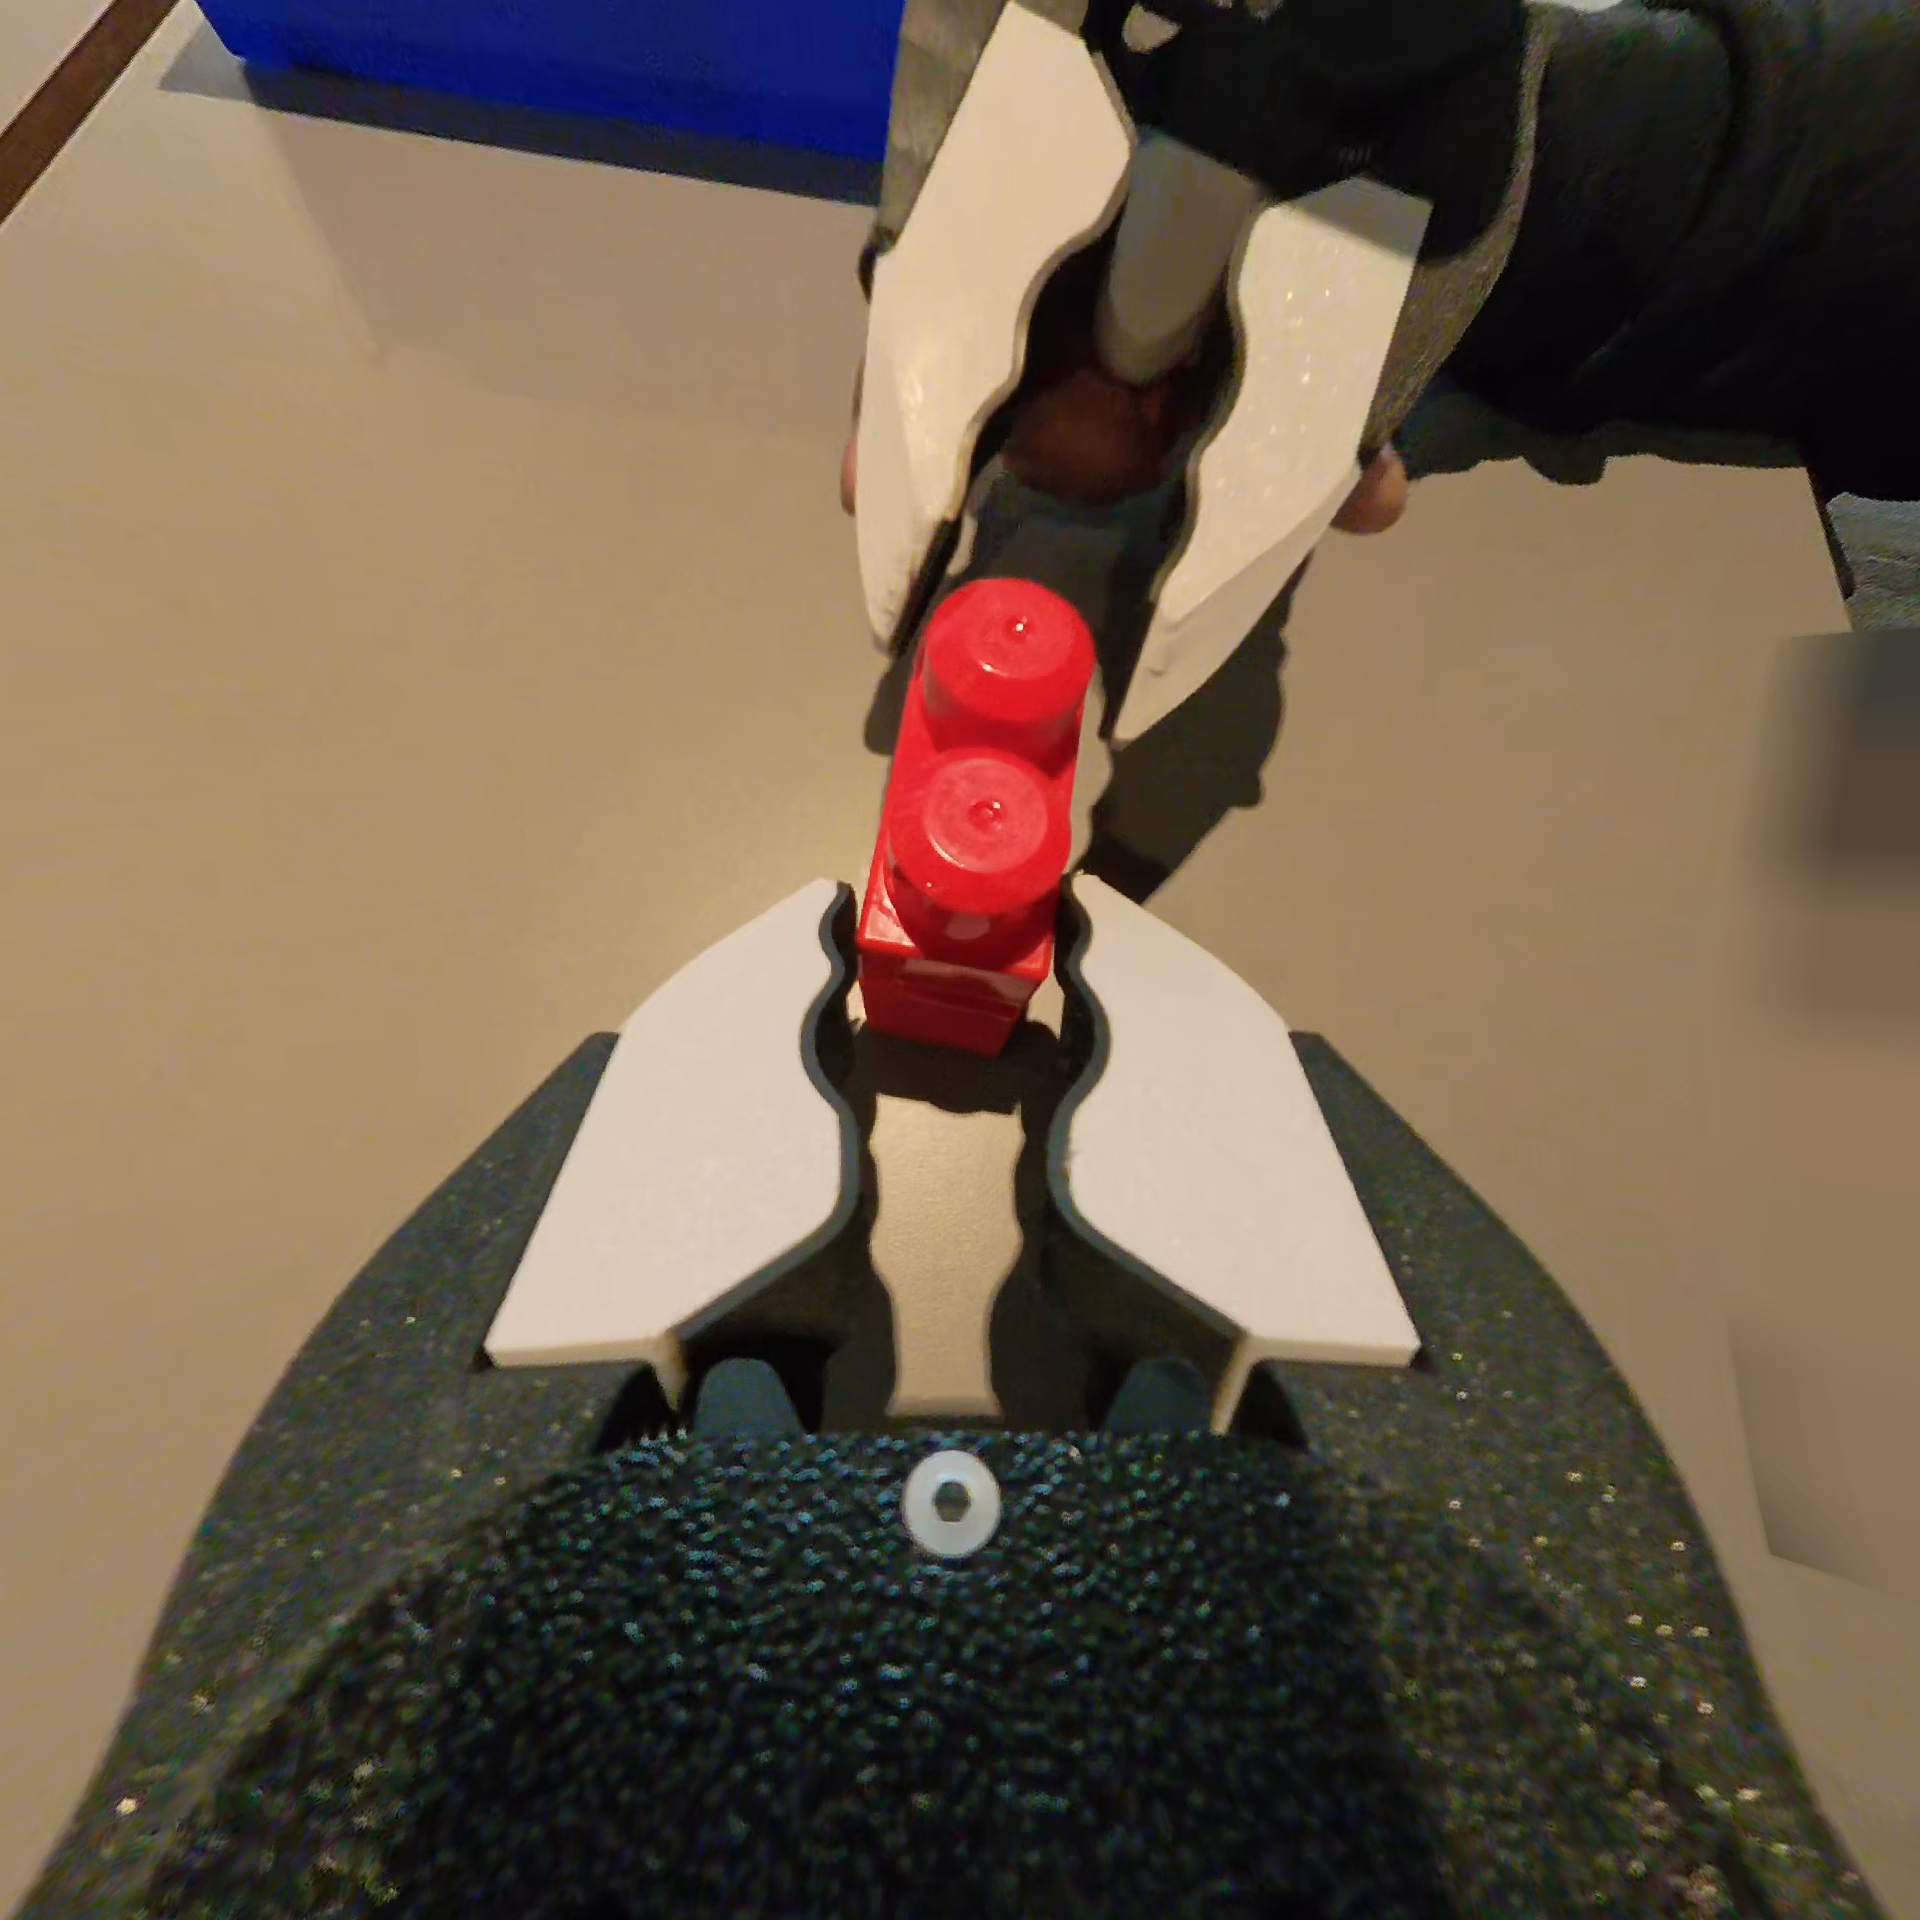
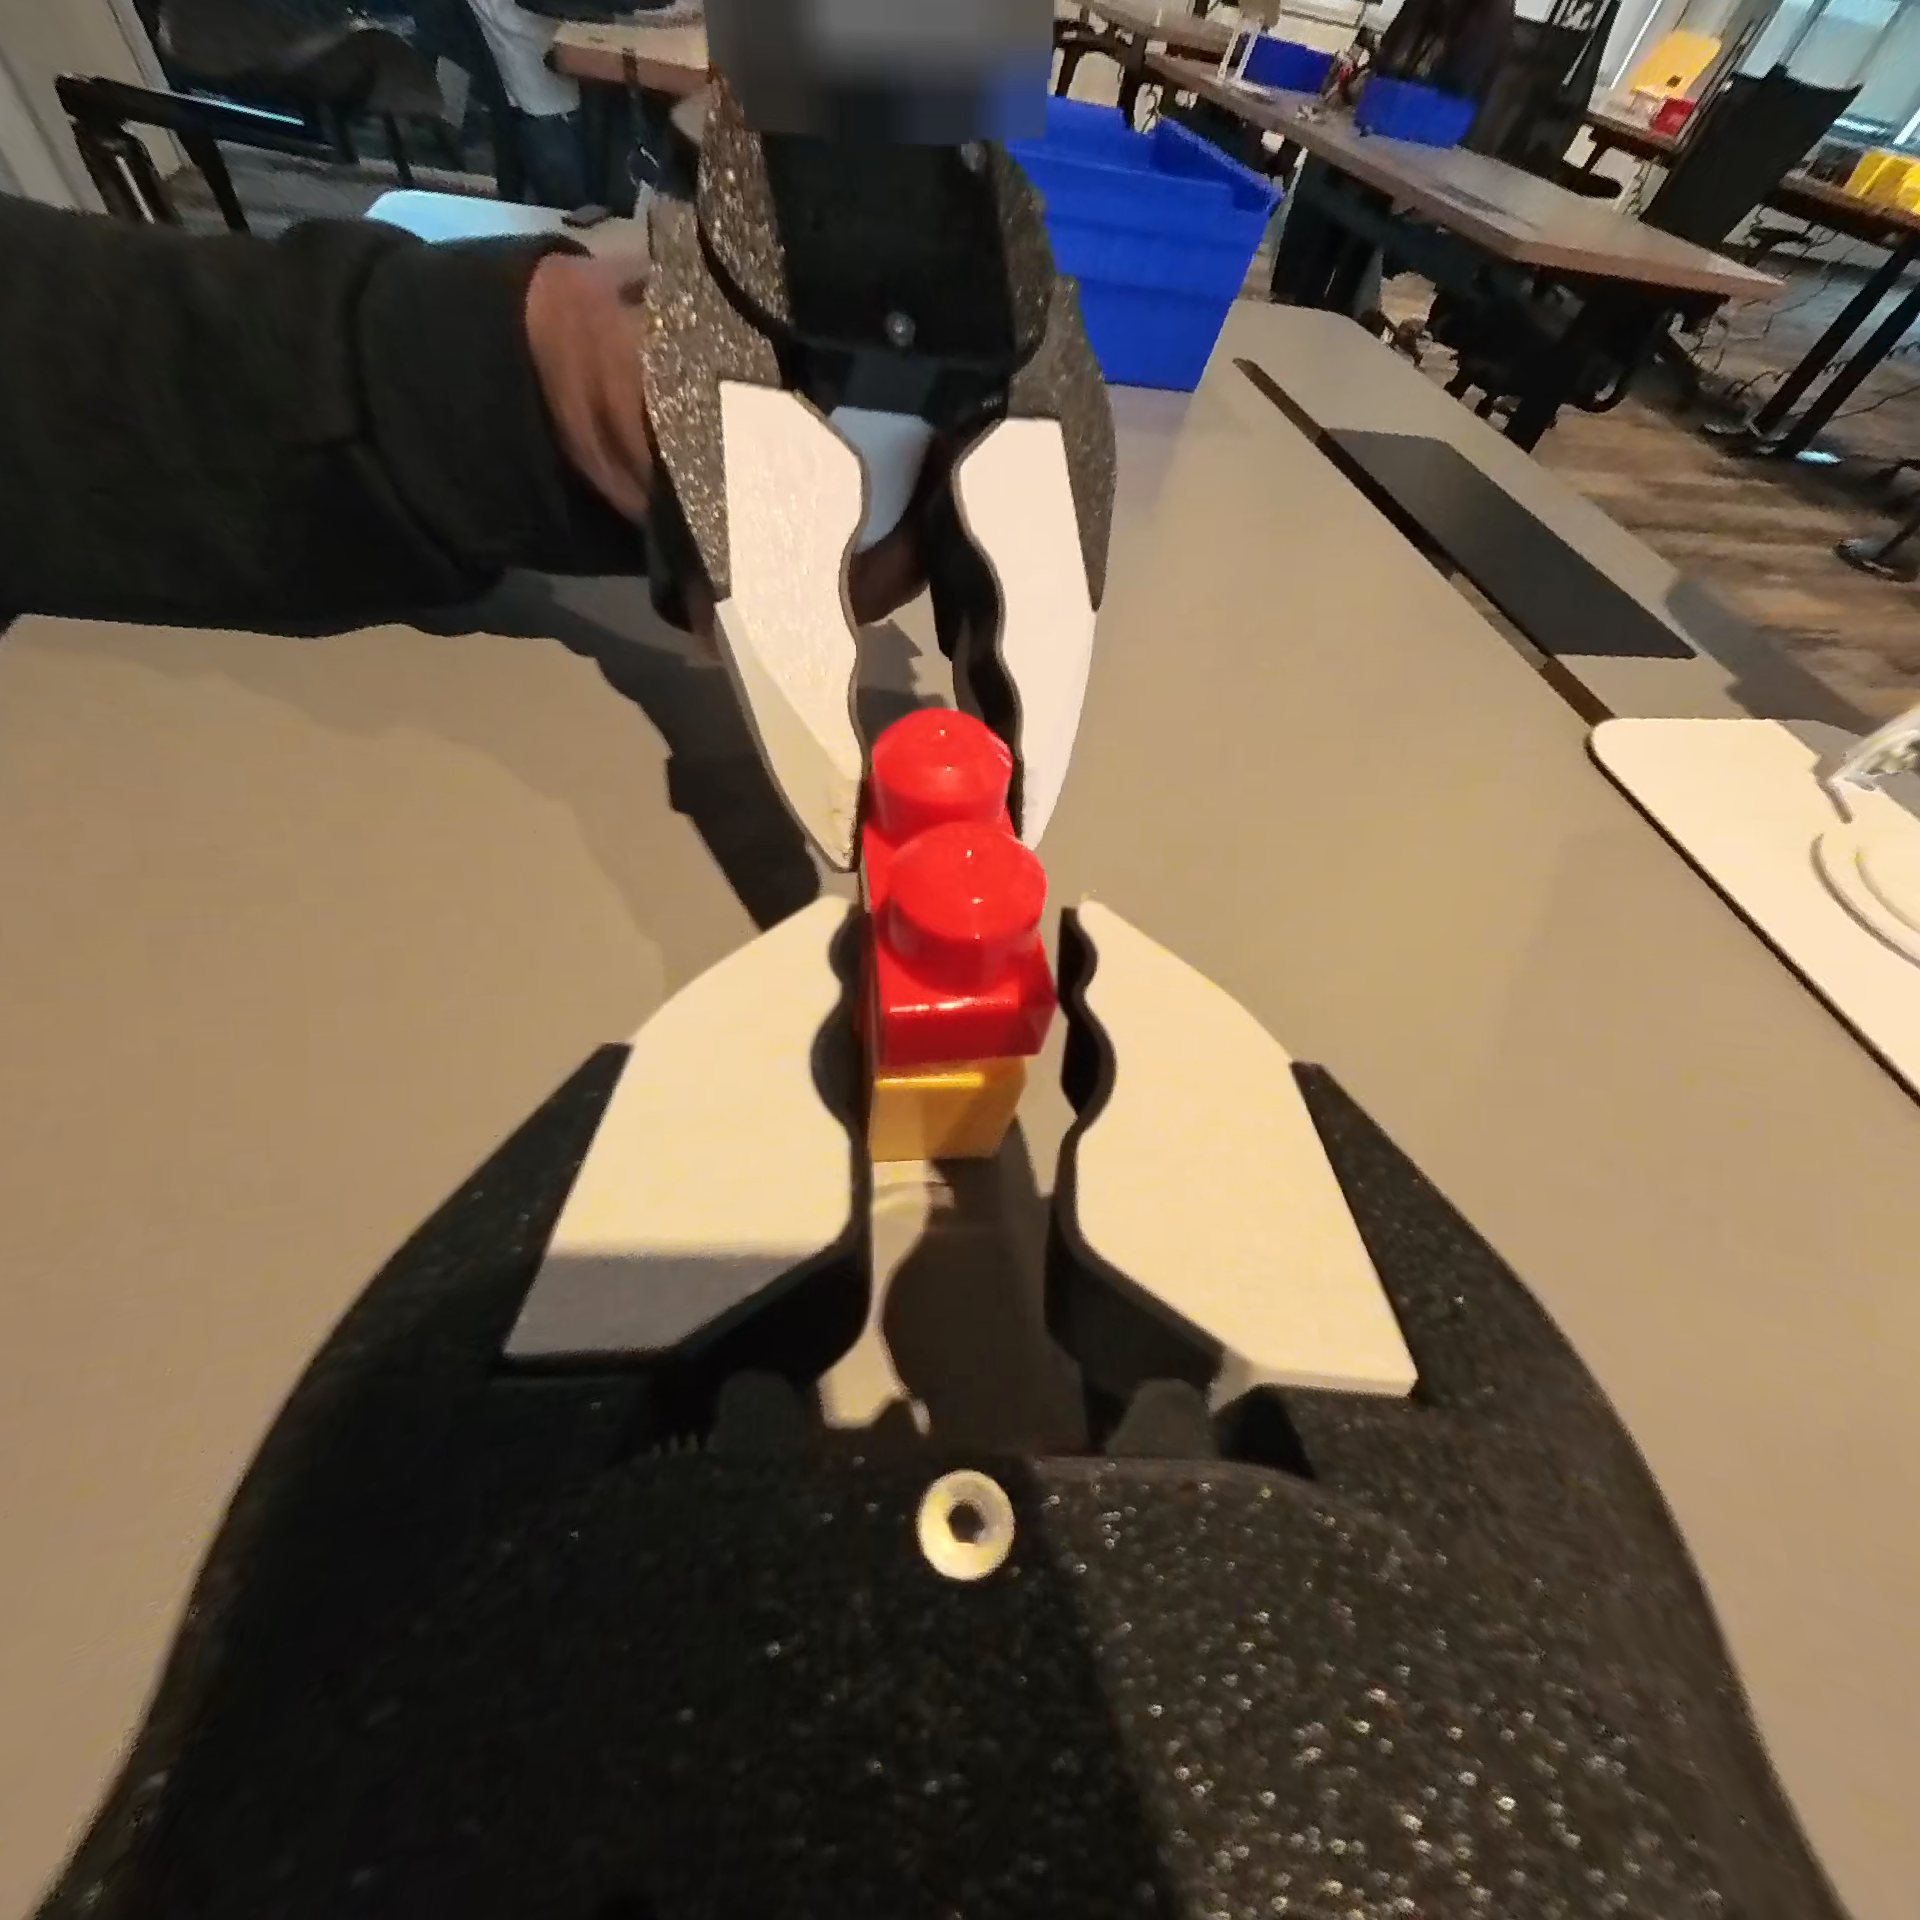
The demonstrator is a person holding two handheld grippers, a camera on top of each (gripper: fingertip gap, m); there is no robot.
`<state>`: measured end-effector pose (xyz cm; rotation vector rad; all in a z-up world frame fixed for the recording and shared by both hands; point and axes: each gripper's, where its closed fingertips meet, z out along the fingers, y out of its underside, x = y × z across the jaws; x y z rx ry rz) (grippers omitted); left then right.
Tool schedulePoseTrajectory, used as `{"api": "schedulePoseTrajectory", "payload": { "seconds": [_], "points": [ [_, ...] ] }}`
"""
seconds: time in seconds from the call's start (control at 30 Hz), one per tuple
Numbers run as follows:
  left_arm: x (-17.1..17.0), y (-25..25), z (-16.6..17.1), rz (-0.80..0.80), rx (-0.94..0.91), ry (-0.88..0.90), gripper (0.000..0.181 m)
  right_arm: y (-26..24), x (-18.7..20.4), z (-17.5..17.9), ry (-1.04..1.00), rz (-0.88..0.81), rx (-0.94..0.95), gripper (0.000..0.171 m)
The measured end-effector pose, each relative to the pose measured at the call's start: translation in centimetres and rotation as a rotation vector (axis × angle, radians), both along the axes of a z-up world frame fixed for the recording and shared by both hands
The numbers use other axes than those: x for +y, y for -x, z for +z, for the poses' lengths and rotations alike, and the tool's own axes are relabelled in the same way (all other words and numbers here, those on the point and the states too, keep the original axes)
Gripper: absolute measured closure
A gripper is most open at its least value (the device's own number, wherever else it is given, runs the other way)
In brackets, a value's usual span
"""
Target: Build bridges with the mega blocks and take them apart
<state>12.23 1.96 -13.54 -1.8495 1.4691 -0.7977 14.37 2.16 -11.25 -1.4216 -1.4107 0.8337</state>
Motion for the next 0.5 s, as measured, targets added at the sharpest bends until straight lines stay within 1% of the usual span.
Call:
{"api": "schedulePoseTrajectory", "payload": {
  "seconds": [0.03, 0.3, 0.5],
  "points": [
    [0.0, 0.0, 0.0, 0.0, 0.001, -0.001, 0.146, 0.1, -0.03, -0.2, 0.001, 0.001, -0.009, 0.14],
    [0.1, 0.0, -0.04, 0.007, 0.007, -0.018, 0.146, 0.12, 0.15, -0.39, 0.063, -0.007, -0.005, 0.143],
    [0.04, -0.1, -0.12, 0.012, -0.041, 0.057, 0.146, 0.07, 0.24, -0.62, 0.172, -0.003, -0.009, 0.143]
  ]
}}
